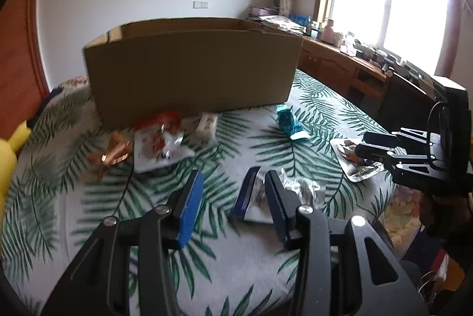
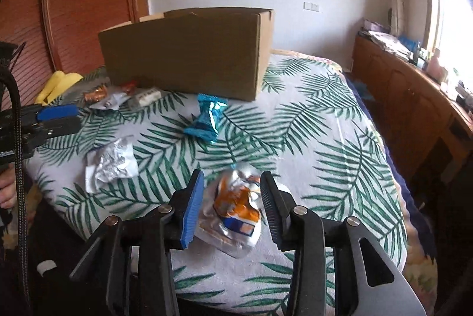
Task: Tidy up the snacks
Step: 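Move both tools back toward the remaining wrappers on the bed, then lower the left tool onto the white blue-printed bag while the right tool lowers onto the orange-silver pouch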
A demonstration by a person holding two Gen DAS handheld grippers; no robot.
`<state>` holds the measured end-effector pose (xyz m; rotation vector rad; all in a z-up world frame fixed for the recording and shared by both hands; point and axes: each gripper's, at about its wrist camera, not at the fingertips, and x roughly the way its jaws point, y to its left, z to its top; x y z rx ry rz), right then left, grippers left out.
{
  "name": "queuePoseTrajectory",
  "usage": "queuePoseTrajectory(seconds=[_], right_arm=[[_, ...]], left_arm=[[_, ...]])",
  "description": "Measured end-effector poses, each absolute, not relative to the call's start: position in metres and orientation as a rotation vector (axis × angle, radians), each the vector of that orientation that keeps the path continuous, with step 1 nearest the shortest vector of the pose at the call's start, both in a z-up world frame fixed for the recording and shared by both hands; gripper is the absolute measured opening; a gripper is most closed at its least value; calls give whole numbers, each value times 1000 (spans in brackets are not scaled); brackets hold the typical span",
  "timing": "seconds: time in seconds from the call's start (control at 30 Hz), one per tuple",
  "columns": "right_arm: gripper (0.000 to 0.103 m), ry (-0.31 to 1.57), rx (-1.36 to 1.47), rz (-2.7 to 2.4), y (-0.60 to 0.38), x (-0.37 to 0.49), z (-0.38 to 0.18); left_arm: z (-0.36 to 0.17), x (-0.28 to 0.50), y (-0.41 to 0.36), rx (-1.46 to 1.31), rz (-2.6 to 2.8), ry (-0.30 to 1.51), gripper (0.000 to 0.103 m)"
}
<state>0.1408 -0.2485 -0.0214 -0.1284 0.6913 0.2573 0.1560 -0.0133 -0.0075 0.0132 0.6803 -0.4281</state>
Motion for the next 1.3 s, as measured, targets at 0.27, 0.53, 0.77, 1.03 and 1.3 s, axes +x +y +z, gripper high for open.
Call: queuePoseTrajectory(seconds=[0.27, 0.53, 0.77, 1.03, 1.3], right_arm=[[50, 719, -138, 232, -250, 144, -36], [60, 727, -107, 228, -249, 150, -44], [61, 707, -99, 224, -249, 150, -47], [62, 702, -94, 223, -249, 149, -48], [62, 698, -93, 224, -249, 148, -48]], left_arm=[[-15, 146, 7, 29, -362, 676, 43], [-15, 143, -1, 36, -382, 676, 43], [-12, 146, -26, 42, -435, 677, 43], [-10, 151, -60, 88, -539, 697, 43], [-22, 162, -76, 124, -565, 765, 45]])
